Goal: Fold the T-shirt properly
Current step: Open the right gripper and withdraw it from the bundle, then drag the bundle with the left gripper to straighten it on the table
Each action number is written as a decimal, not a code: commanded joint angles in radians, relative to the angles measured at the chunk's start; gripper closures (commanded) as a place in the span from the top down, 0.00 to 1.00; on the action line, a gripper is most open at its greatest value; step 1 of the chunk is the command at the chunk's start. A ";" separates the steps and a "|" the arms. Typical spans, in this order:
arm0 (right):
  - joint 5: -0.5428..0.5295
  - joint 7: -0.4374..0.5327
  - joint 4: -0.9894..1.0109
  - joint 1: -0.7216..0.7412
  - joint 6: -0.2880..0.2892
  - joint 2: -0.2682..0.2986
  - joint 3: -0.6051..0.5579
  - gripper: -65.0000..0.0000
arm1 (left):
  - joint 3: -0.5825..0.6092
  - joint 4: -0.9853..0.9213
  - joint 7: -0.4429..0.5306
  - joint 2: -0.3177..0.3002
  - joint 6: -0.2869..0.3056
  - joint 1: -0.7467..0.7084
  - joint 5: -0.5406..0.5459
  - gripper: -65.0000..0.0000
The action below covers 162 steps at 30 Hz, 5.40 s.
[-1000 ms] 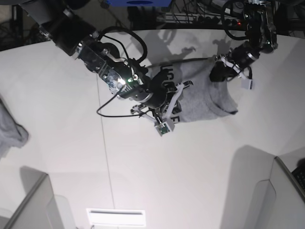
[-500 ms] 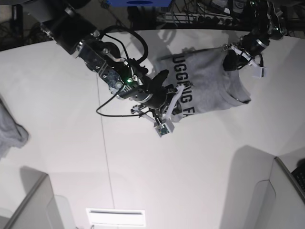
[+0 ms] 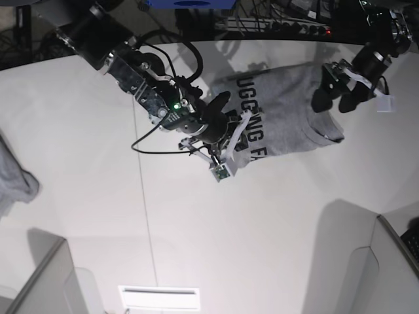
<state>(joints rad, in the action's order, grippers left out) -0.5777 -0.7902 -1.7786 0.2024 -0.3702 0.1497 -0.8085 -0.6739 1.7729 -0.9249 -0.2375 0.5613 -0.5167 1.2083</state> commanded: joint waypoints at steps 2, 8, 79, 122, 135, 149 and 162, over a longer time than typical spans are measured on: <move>-0.003 0.022 -0.019 0.022 0.006 -0.005 0.008 0.00 | -0.042 -0.025 0.016 -0.015 0.010 0.026 -0.012 1.00; -0.005 0.022 -0.019 0.019 0.006 -0.005 0.007 0.00 | -0.014 -0.192 0.016 -0.020 0.010 0.103 -0.107 1.00; -0.008 0.028 -0.117 -0.593 0.406 0.043 1.078 0.00 | 0.955 -0.236 -0.227 -0.082 0.012 0.614 -1.014 0.00; 0.000 0.030 -0.111 -0.719 0.405 0.023 1.076 0.00 | 1.736 -0.327 0.160 -0.020 0.137 1.147 -1.022 0.00; 0.000 0.030 -0.111 -0.717 0.403 0.023 1.076 0.00 | 1.736 -0.477 0.160 0.100 0.137 1.137 -1.215 0.00; 0.000 0.030 -0.109 -0.717 0.403 0.023 1.076 0.00 | 1.713 -0.594 0.160 0.100 0.137 1.124 -1.223 0.00; 0.000 0.030 -0.109 -0.719 0.403 0.023 1.076 0.00 | 1.687 -0.594 0.160 0.120 0.137 1.131 -1.234 0.00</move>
<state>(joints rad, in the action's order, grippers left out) -0.5713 -0.7753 -1.8755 -0.5159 0.0277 0.1646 0.2638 1.0122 1.1782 -0.7433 -0.1211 0.7040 0.5968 -0.0002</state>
